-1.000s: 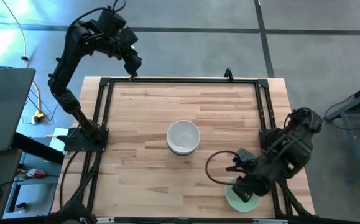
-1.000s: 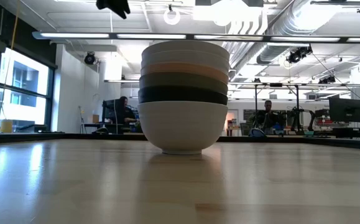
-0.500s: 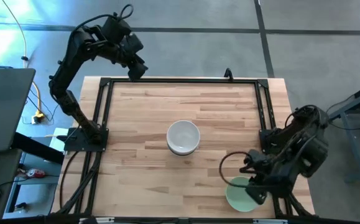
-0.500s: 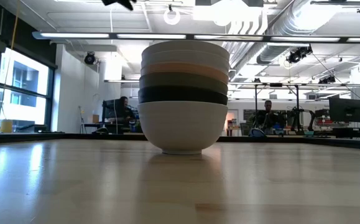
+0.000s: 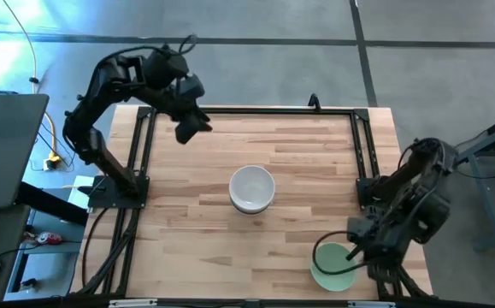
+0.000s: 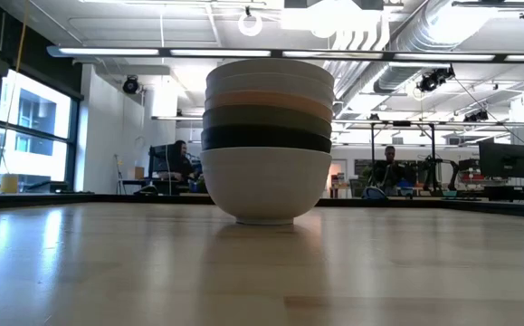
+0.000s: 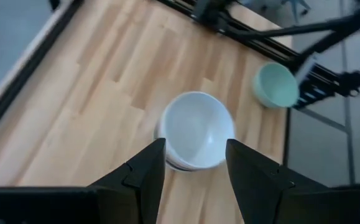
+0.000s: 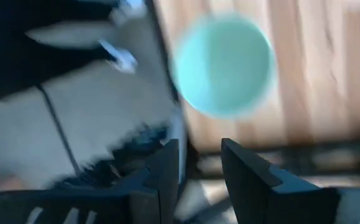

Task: Nest bowls inside each other
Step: Stack the green bowl on the white bowl

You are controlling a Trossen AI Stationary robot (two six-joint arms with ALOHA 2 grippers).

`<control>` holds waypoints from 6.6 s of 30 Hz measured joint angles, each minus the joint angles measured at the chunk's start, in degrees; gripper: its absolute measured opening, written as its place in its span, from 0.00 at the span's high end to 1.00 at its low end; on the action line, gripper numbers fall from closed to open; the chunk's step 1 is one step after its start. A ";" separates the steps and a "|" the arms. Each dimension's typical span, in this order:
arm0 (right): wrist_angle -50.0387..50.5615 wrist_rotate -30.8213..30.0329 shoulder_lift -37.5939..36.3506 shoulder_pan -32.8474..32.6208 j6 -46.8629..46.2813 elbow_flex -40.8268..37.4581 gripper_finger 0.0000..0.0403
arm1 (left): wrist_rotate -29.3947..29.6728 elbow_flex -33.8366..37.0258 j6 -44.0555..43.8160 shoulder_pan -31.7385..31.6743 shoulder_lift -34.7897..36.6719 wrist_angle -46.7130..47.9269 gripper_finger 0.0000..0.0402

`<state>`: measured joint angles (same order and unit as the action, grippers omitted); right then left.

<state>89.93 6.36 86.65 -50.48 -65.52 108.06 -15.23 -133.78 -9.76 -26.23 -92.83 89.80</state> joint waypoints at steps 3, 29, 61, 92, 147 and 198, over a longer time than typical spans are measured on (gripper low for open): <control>0.24 4.38 -5.30 -0.81 -2.04 -11.97 0.73 | -0.04 0.00 -0.58 2.26 0.17 -0.02 0.61; -29.28 -2.16 -16.34 1.13 -15.33 -50.46 0.73 | 1.30 -0.02 -2.17 5.34 0.23 -2.93 0.61; -33.76 0.84 -2.49 1.09 -15.03 -54.67 0.73 | 3.87 -0.02 -5.07 9.21 0.19 -2.86 0.61; -36.61 4.50 -1.82 4.44 -15.45 -54.56 1.00 | 4.14 -0.02 -3.72 9.19 0.17 -2.88 0.61; 0.14 0.18 -2.16 50.49 6.73 -11.90 1.00 | 21.96 -0.04 23.30 -16.00 0.93 0.20 0.61; -5.29 6.03 25.98 57.93 16.47 10.27 1.00 | 13.78 -0.04 24.33 -24.01 0.91 -0.15 0.61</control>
<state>84.64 12.39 112.62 7.45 -49.05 118.32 -1.45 -133.82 14.57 -50.24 -91.92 89.65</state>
